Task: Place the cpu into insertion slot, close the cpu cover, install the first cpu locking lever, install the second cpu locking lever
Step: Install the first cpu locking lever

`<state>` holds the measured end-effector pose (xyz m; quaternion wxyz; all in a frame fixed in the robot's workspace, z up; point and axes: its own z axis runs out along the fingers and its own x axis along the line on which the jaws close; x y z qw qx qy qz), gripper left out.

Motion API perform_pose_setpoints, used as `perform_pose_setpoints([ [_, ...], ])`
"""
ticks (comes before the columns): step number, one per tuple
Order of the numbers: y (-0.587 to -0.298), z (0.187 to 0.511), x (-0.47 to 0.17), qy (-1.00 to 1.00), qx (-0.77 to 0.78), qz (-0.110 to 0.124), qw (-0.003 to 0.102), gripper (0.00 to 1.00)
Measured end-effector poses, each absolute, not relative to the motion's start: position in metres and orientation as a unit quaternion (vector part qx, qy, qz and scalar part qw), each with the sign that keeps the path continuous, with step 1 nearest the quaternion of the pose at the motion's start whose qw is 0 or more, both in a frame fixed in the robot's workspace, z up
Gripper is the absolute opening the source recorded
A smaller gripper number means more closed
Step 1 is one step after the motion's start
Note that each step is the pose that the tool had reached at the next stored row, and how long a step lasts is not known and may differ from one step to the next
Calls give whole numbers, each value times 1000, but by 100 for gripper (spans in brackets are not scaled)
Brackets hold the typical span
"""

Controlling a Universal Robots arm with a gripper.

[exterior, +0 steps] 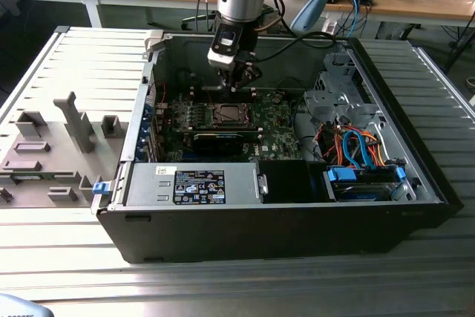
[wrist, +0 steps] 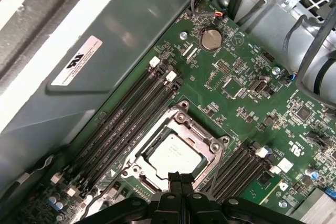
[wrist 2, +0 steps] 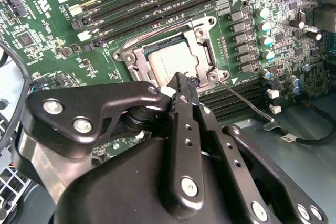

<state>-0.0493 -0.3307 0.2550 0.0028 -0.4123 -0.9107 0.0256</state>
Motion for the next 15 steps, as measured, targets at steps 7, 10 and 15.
perform_pose_setpoints([
  [7, -331, 255, -49, -916, -400, 26, 2, 11],
  [10, -331, 255, -49, -918, -396, 26, 2, 11],
  [15, -331, 255, -49, -921, -389, 26, 2, 11],
])
